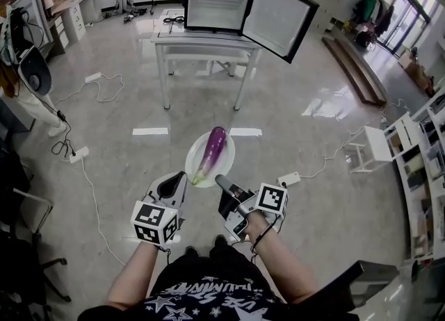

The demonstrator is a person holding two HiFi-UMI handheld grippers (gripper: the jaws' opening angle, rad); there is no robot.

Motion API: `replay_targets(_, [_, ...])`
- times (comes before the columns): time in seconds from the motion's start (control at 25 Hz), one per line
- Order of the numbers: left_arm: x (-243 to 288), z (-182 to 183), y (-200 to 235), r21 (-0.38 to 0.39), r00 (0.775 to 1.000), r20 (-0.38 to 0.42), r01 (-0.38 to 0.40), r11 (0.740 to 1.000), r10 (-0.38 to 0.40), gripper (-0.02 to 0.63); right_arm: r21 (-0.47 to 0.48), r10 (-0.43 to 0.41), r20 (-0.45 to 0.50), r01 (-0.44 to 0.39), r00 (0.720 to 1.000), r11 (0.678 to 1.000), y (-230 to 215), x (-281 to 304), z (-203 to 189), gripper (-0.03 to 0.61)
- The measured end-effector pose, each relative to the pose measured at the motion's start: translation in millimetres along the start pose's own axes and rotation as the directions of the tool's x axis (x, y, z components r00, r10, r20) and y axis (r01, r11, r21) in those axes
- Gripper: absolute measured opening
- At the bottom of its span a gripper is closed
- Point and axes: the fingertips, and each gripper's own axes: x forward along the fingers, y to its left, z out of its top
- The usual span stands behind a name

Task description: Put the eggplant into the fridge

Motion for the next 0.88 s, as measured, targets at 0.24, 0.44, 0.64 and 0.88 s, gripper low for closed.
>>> replay_targets(0.24, [-17, 2, 13, -0.024, 1.0, 0.011, -0.011, 1.0, 0.012, 0.009, 0.01, -0.006, -0.018, 0.006, 1.0, 1.0, 6, 9, -21, 0.023])
replay_targets(0.44, [-19, 0, 13, -0.034, 1.0, 0.008, -0.022, 0.999, 0.022, 0.009, 0.009, -0.018, -0.03, 0.018, 0.999, 1.0, 4, 9, -22, 0.023])
replay_targets(0.64, [-17, -6, 14, -0.033, 0.999, 0.014, -0.04, 0.999, 0.041, 0.009, 0.02, -0.001, -0.045, 0.001, 0.999, 1.0, -1, 13, -19, 0.023])
replay_targets(0.88, [9, -5, 25, -0.035, 0.997, 0.009, -0.071, 0.997, 0.072, 0.009, 0.04, 0.006, -0.074, -0.003, 0.997, 0.999, -17, 28, 6, 0.023])
